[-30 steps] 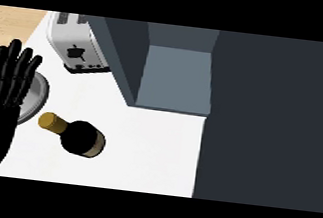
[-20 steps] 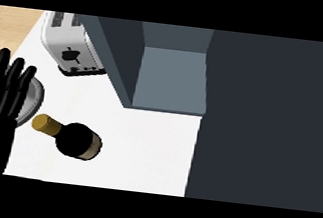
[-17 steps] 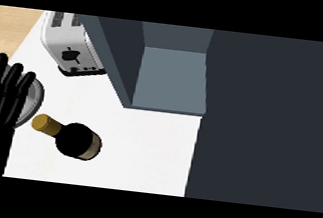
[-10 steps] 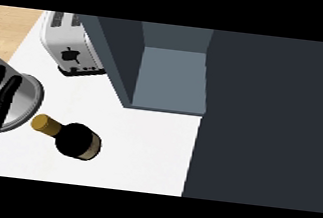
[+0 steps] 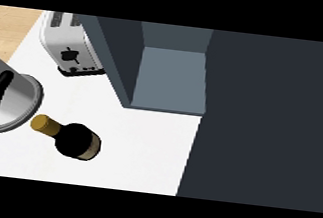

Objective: Pick up the wine, place it into the cabinet and close the cabinet

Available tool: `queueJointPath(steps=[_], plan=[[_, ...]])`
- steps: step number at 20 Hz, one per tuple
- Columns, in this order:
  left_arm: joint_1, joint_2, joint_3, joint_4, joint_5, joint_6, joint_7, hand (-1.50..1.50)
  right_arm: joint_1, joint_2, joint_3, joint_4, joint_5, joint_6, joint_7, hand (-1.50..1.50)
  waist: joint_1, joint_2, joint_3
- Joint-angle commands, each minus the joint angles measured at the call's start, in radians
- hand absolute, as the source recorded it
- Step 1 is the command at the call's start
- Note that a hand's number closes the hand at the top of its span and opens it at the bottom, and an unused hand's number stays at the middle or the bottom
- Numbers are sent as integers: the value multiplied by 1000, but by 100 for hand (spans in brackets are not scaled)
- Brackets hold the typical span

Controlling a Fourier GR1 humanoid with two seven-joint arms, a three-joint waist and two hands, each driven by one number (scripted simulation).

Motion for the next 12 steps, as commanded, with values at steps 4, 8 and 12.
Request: queueJointPath(steps=[4, 8, 12], plan=[[73, -22, -43, 2, -46, 7, -35, -150, -67, -14, 48, -157, 118, -78, 170, -150, 1, -1, -1], [19, 49, 96, -9, 36, -10, 29, -150, -155, -30, 46, -161, 127, -114, 245, -150, 3, 0, -2], [30, -4, 3, 55, -39, 19, -14, -150, -83, -51, 126, -223, 172, -147, 249, -150, -10, -3, -1]])
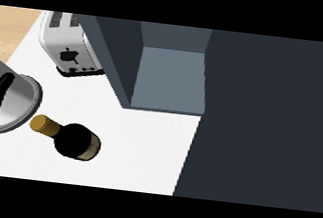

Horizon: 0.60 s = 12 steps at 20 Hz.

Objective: Pick up the wine, place it into the cabinet and close the cabinet

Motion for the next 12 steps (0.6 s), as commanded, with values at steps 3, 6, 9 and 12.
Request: queueJointPath(steps=[3, 6, 9, 12], plan=[[-16, 20, 59, 26, 19, -7, -1, -150, 37, -43, 53, -200, 145, -41, 86, -150, -6, -1, 0], [-8, 2, 57, 128, 3, -9, -82, -150, -5, -52, 71, -198, 152, -64, 109, -150, -9, 0, -1], [21, -25, 23, 158, -1, -14, -143, -150, 8, -70, 43, -190, 125, -71, 79, -150, -7, 1, 0], [106, -14, 39, 133, 40, -51, -178, -150, -56, -66, 75, -194, 170, -120, 150, -150, 0, -1, -1]])
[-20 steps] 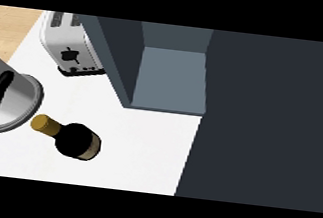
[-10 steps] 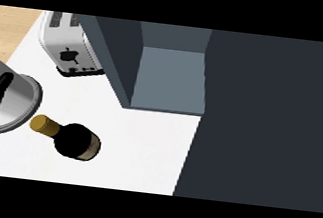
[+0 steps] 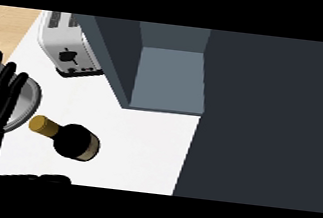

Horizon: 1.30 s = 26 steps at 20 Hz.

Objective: Pick up the wine, place it into the cabinet and close the cabinet

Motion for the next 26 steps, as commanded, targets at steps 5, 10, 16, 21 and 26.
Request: queueJointPath(steps=[5, 10, 16, 21, 26], plan=[[114, -31, 25, 195, 18, -54, -271, -150, -35, -50, -6, -180, 103, -41, 105, -150, -1, 2, -1], [202, -3, 97, 208, 99, -119, -358, -150, 21, -86, 30, -188, 98, -49, 61, -150, 6, 1, 0], [265, -23, 102, 297, 72, -132, -483, -150, 11, -75, 119, -156, 180, -110, 50, -150, 5, -1, 0], [297, -32, 129, 396, 76, -145, -573, -150, -36, -124, 83, -209, 163, -129, 140, -150, 1, -1, 0], [313, -27, 138, 500, 96, -183, -671, -150, 28, -161, 144, -217, 177, -138, 66, -150, -5, -2, 0]])
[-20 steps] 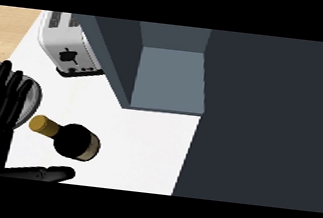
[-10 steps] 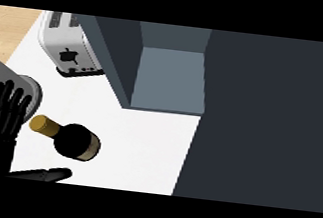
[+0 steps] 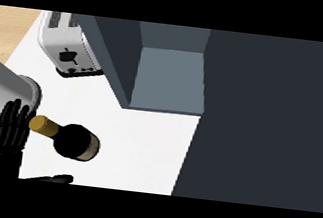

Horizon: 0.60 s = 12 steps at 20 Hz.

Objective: Pick up the wine, place it into the cabinet and close the cabinet

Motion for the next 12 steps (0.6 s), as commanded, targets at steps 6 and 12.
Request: queueJointPath(steps=[6, 12], plan=[[-62, 7, 32, 204, 2, -27, -94, -150, 54, -69, -4, -195, 67, -8, 20, -150, -3, 3, 2], [-133, 31, 109, 442, 20, -46, -256, -150, -17, -66, 8, -188, 85, -39, 91, -150, -2, 3, 0]])
